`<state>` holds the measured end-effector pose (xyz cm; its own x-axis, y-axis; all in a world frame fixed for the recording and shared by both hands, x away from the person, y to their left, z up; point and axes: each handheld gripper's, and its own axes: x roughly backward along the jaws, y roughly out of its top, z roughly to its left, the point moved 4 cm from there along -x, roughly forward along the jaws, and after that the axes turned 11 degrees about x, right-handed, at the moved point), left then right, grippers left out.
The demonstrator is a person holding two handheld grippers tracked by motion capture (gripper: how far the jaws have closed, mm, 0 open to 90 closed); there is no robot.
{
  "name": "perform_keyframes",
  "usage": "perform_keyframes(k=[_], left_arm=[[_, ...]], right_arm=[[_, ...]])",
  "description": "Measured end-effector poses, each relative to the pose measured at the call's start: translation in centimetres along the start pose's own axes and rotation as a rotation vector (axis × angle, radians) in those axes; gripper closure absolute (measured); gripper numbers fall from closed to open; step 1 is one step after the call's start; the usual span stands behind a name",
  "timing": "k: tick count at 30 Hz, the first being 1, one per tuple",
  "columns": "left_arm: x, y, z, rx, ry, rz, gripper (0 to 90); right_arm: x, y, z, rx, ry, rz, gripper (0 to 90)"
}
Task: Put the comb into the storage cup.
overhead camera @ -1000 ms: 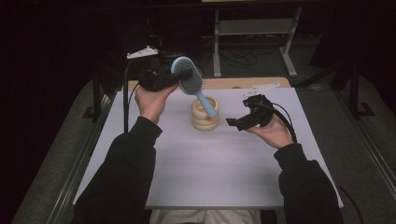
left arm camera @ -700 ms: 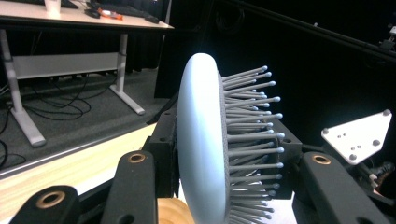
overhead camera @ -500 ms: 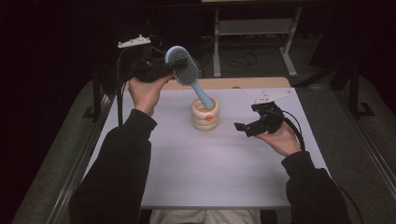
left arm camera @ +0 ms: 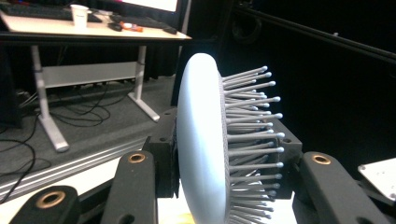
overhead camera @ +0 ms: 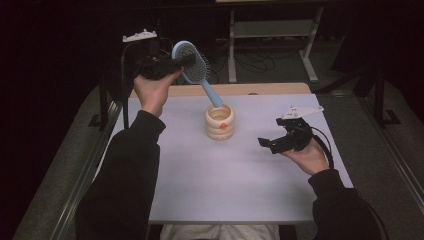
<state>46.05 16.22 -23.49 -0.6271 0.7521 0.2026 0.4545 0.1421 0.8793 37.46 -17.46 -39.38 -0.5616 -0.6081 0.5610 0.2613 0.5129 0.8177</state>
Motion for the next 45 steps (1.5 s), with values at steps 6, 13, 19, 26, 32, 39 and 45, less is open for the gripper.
perform_keyframes(k=[6, 13, 19, 26, 32, 39, 45], left_arm=[[-0.5, 0.0, 0.6, 0.014, 0.008, -0.005, 55.8], [-0.8, 0.0, 0.9, -0.007, 0.042, -0.027, 55.8], [-1.3, -0.1, 1.0, -0.008, 0.039, -0.028, 55.7], [-2.1, -0.5, 1.0, -0.029, 0.05, -0.011, 55.7], [-2.8, -0.9, 1.0, -0.044, 0.055, 0.004, 55.7], [-3.6, -1.8, 1.3, -0.045, 0.052, 0.016, 55.7], [-4.1, -2.8, 2.1, -0.04, 0.065, 0.035, 55.7]], right_arm=[[0.5, -0.8, 0.1, -0.01, -0.009, -0.004, 0.0], [1.4, -1.6, 0.2, -0.024, -0.015, -0.021, 0.0], [2.0, -2.2, 0.2, -0.019, -0.038, -0.023, 0.0], [2.6, -3.1, 0.6, -0.026, -0.044, -0.029, 0.0], [3.1, -4.2, 1.1, -0.03, -0.044, -0.021, 0.0], [3.9, -5.3, 1.3, -0.037, -0.066, -0.033, 0.0], [4.4, -6.0, 1.3, -0.054, -0.074, -0.039, 0.0]])
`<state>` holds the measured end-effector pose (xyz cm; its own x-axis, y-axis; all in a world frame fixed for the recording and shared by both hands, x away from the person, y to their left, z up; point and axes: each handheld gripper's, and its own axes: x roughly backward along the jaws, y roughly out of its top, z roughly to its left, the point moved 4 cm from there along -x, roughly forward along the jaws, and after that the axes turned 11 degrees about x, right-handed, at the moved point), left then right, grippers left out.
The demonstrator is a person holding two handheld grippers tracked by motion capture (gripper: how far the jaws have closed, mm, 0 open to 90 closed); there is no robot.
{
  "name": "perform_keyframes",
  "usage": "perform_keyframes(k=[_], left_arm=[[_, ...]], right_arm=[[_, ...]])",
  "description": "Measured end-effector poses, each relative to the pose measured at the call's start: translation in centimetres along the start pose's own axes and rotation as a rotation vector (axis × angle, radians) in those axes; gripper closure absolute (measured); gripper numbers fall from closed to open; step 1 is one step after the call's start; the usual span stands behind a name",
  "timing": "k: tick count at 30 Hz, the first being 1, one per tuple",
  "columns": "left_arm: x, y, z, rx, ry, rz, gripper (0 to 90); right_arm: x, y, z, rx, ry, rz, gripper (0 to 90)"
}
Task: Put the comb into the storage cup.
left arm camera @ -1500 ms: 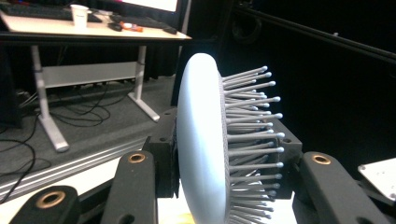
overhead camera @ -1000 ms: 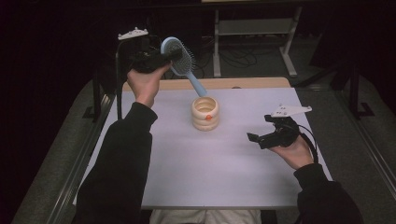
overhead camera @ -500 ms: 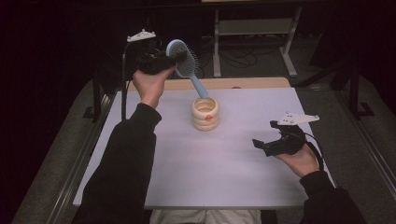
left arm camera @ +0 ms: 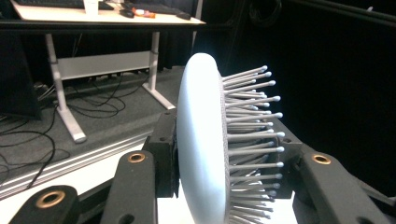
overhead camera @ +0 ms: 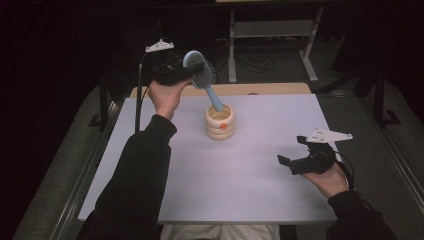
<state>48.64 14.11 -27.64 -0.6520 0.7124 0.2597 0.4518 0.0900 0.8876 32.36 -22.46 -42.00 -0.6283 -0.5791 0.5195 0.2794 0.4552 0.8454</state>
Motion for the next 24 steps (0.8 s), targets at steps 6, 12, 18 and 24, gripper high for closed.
perform_keyframes(k=[6, 12, 18, 24], left_arm=[[-0.1, -0.6, 0.4, 0.002, -0.008, -0.001, 55.7], [-0.3, -1.5, 0.9, 0.004, -0.01, 0.002, 55.6], [-0.8, -2.3, 1.3, 0.016, -0.011, 0.006, 55.5], [-1.6, -3.5, 1.4, 0.02, -0.01, 0.032, 55.5]], right_arm=[[0.1, -0.4, 0.1, -0.003, -0.003, 0.002, 0.0], [0.3, -0.7, 0.0, -0.007, -0.01, 0.004, 0.0], [0.3, -0.8, 0.1, -0.007, -0.012, 0.004, 0.0], [0.2, -1.3, 0.2, -0.012, -0.011, 0.017, 0.0]])
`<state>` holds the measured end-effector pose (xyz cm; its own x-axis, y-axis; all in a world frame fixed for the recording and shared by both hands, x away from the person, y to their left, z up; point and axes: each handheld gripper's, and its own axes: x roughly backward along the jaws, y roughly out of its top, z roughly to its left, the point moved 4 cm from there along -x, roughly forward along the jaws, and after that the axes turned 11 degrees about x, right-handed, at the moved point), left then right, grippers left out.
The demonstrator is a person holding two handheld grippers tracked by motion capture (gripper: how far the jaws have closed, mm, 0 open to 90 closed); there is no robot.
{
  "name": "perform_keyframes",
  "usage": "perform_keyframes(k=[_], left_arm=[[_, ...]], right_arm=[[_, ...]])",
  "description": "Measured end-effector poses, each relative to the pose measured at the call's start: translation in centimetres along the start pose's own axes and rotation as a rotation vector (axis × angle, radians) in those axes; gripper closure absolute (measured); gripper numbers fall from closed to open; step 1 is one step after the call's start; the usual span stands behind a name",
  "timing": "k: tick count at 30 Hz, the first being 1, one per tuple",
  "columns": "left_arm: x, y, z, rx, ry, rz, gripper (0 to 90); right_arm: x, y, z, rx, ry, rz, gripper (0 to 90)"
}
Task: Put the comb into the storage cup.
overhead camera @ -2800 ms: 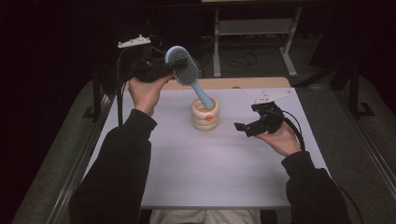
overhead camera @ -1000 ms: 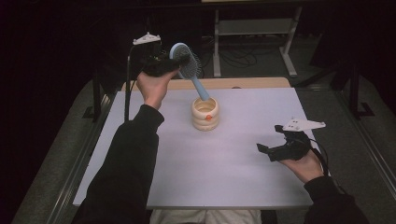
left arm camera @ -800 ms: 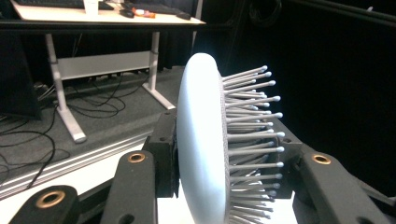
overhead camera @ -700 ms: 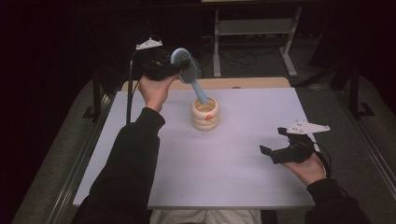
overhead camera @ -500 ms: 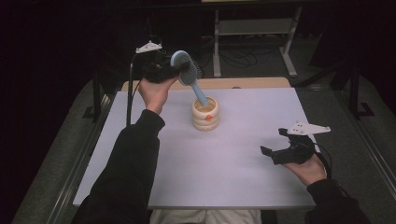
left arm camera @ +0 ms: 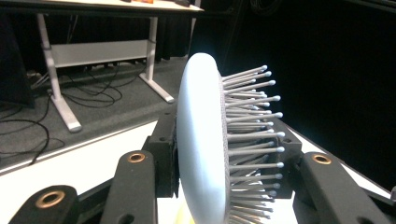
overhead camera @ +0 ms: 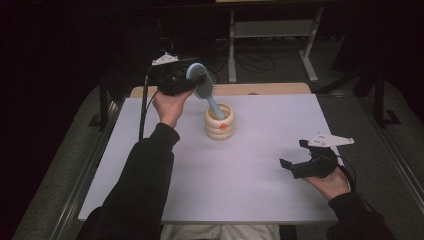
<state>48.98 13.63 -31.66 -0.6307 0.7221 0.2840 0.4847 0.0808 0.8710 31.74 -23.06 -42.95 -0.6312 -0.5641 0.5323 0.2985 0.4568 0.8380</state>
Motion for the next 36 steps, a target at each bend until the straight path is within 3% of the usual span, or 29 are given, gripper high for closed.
perform_keyframes(k=[11, 20, 24, 27, 36], left_arm=[[-1.2, -1.4, 0.5, 0.03, -0.01, 0.017, 55.5], [-1.9, -2.7, 1.2, 0.1, -0.016, 0.004, 55.3], [-2.0, -3.4, 1.7, 0.166, -0.041, -0.021, 55.3], [-1.8, -3.7, 2.0, 0.191, -0.043, -0.034, 55.2], [-1.8, -4.2, 2.7, 0.168, 0.002, -0.003, 54.1]], right_arm=[[-0.4, -0.3, 0.3, 0.006, 0.006, 0.024, 0.0], [-0.7, -0.5, 0.3, 0.015, 0.007, 0.039, 0.0], [-0.6, -0.5, 0.3, 0.008, 0.005, 0.03, 0.0], [-0.6, -0.5, 0.3, 0.011, 0.004, 0.025, 0.0], [-0.7, -0.5, 0.4, 0.01, 0.007, 0.031, 0.0]])
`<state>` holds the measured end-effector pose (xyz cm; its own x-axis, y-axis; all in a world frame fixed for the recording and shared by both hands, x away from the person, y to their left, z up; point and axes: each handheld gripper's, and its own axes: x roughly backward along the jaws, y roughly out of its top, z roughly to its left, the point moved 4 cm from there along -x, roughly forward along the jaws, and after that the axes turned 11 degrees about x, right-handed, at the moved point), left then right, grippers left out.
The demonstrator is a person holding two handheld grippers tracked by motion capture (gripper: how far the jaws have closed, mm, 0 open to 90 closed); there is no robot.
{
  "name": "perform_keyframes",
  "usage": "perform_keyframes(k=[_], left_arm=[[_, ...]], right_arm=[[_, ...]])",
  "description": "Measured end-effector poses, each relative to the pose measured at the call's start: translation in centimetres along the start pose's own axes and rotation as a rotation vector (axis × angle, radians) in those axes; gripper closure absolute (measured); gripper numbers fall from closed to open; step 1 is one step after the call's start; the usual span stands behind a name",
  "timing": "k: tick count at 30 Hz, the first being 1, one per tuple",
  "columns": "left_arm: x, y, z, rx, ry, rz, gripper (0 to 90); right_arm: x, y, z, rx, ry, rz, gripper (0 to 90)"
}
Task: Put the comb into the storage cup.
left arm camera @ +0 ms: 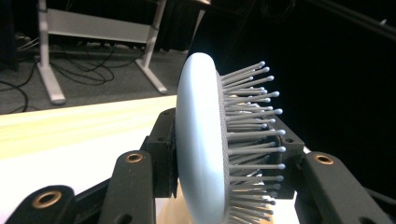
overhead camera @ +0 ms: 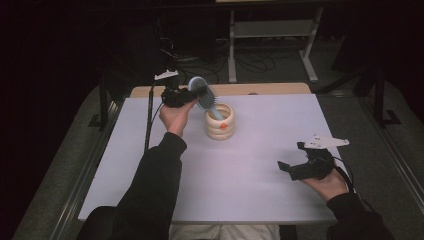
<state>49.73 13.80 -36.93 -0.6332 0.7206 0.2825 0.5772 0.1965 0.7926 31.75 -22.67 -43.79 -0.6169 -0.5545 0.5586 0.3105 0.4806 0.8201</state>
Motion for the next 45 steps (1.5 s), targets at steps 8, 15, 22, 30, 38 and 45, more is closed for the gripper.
perform_keyframes(k=[8, 15, 22, 30, 38, 45], left_arm=[[-0.2, -0.4, 0.1, -0.014, -0.002, 0.023, 51.4], [0.1, -0.2, 0.6, 0.065, -0.018, -0.024, 38.0], [0.9, -0.1, 1.3, 0.065, -0.016, -0.01, 18.9], [2.1, -0.1, 2.0, 0.04, -0.003, -0.002, 1.9], [3.9, -0.1, 2.4, -0.001, 0.005, -0.032, 0.0], [5.4, -0.4, 3.0, -0.034, 0.011, -0.03, 0.0]], right_arm=[[0.0, 0.0, 0.0, 0.002, -0.002, -0.002, 0.0], [0.0, 0.0, 0.0, 0.004, -0.003, 0.0, 0.0], [-0.1, 0.0, 0.1, 0.009, -0.003, 0.008, 0.0], [-0.3, -0.2, 0.2, 0.017, 0.001, 0.021, 0.0], [-0.3, -0.2, 0.1, 0.014, 0.0, 0.02, 0.0], [-0.4, -0.2, 0.2, 0.014, 0.002, 0.021, 0.0]])
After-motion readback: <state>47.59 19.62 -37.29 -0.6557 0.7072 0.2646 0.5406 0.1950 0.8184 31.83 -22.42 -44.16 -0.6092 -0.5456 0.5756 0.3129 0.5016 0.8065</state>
